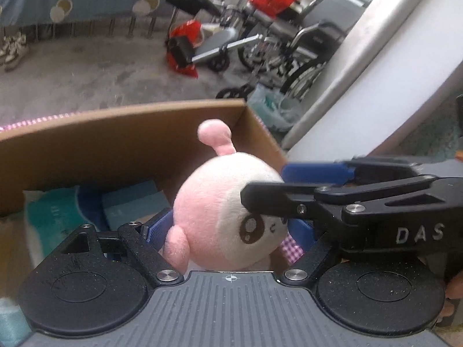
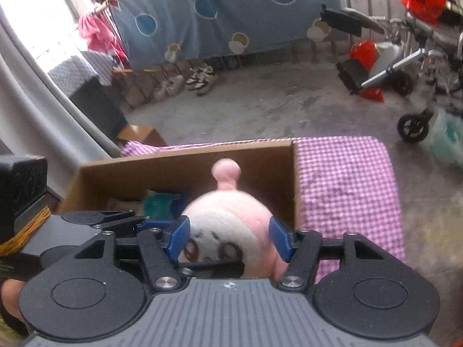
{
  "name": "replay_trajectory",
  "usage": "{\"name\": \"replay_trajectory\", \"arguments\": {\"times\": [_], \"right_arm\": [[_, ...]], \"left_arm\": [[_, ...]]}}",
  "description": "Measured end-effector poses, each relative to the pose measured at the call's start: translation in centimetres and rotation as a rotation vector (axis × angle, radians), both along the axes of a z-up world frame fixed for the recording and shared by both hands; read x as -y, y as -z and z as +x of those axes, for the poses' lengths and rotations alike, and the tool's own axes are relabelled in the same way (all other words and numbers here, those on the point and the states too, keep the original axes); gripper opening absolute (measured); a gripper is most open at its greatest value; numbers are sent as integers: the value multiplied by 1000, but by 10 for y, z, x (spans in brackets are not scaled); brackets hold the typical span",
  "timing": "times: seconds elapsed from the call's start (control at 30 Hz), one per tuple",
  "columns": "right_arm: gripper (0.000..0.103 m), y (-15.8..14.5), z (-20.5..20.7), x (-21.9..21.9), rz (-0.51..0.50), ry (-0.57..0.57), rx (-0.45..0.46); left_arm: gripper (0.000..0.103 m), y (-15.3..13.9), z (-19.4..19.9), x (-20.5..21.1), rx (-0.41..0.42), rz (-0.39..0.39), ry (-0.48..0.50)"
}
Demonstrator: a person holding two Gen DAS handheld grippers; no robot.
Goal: Organize soft objects
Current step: 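Lift the plush doll with the right gripper over the box, then drop the plush doll into the box by opening the right gripper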
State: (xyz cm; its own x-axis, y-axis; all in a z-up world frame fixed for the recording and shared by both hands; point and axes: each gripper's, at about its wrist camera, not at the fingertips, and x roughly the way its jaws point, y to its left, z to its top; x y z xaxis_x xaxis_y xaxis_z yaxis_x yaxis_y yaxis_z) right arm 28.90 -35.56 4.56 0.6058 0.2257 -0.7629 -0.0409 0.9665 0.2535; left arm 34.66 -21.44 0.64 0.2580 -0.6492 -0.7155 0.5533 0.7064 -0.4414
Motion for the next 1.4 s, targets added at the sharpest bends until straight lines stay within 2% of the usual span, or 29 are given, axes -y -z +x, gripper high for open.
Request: {"name": "replay_trajectory", "arguments": {"times": [0.13, 0.33, 0.4, 0.57, 0.67, 0.73, 0.83, 0.93, 1.07, 1.13, 1.27, 1.4], "right_arm": [[63, 4, 9, -6, -74, -10, 23], [63, -1, 3, -9, -101, -7, 56], [63, -6, 1, -5, -85, 1, 70], [64, -28, -16, 4, -33, 26, 119], [69, -48, -36, 6, -4, 41, 164], [69, -62, -54, 6, 10, 52, 198], [77, -86, -87, 4, 31, 63, 258], [81, -108, -124, -2, 43, 72, 317], [97, -130, -174, -11, 59, 85, 390], [99, -138, -201, -17, 61, 87, 436], [100, -141, -249, -28, 66, 95, 483], [100, -120, -284, -32, 87, 140, 461]], "left_arm": [[88, 15, 10, 11, -27, 12, 9], [94, 24, 14, 12, -55, 34, -11], [98, 19, 14, 6, -54, 19, -21], [99, -5, 6, -9, -13, -25, -52], [101, -26, -5, -21, 30, -55, -61], [101, -40, -13, -29, 51, -70, -63], [102, -61, -31, -48, 82, -98, -63], [102, -82, -53, -71, 129, -121, -56], [103, -105, -88, -103, 192, -163, -51], [103, -112, -108, -117, 225, -175, -52], [103, -113, -149, -136, 276, -160, -40], [103, -95, -190, -144, 287, -141, 20]]}}
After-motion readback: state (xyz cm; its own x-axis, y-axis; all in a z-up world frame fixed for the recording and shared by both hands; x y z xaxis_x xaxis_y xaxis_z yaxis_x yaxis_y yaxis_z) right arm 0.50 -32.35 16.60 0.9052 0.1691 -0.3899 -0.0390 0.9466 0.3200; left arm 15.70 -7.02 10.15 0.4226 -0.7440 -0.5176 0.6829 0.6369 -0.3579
